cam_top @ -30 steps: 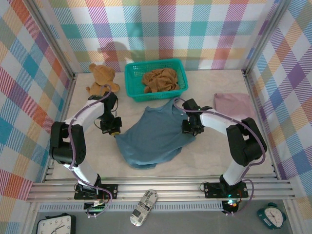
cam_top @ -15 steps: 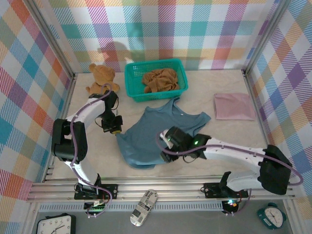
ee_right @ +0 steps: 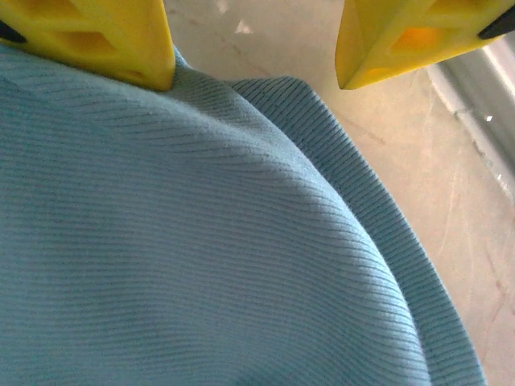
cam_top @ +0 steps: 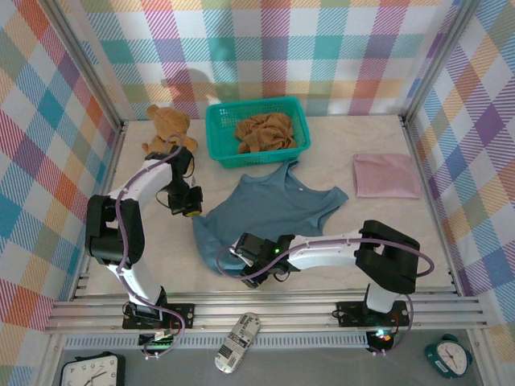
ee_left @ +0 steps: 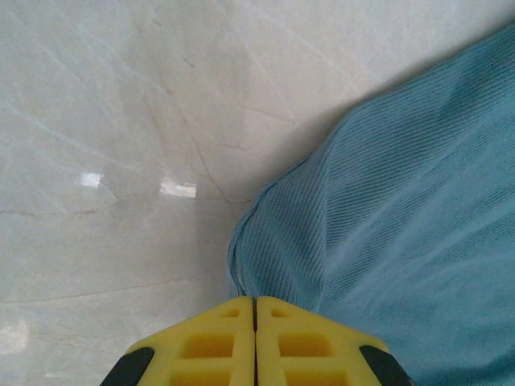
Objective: Fold and stack the tank tops
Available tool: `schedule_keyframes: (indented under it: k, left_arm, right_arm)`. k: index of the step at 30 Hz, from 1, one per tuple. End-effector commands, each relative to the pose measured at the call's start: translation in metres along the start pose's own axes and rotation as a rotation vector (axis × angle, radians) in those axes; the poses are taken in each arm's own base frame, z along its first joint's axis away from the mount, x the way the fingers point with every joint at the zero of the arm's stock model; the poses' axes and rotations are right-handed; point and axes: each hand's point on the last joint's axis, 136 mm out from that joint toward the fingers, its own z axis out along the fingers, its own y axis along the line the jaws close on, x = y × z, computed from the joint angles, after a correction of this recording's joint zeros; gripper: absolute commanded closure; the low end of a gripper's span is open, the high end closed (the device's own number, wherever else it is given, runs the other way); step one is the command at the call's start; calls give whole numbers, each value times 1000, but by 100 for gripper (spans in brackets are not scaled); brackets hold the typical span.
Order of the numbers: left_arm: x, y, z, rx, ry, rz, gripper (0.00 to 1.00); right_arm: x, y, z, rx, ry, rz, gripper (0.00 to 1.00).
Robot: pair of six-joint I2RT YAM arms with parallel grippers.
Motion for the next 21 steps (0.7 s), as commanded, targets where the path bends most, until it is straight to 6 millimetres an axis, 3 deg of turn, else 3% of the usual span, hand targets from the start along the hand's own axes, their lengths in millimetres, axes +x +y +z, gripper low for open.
schedule_keyframes:
  k: [1,6,11,17,21]
  left_arm:
    - [-6,-1,-4,23,-3,6,93]
    - [-6,-1,-6,16,-4,18,93]
    - [-8,-1,-13,7,-14,30,93]
    - [-12,-11,-22,49,-30,20,93]
    - [-13,-13,-24,56,-29,18,93]
  right_arm:
    - [-1,-9,3,74,22,17,51]
    - [2,-21,-11,128,14,75,74]
    - [-6,-28,-42,89,-43,154,90]
    - [-2,-43,-83,-11,-66,269,95]
    - [17,-28,-71,-91,48,228,89]
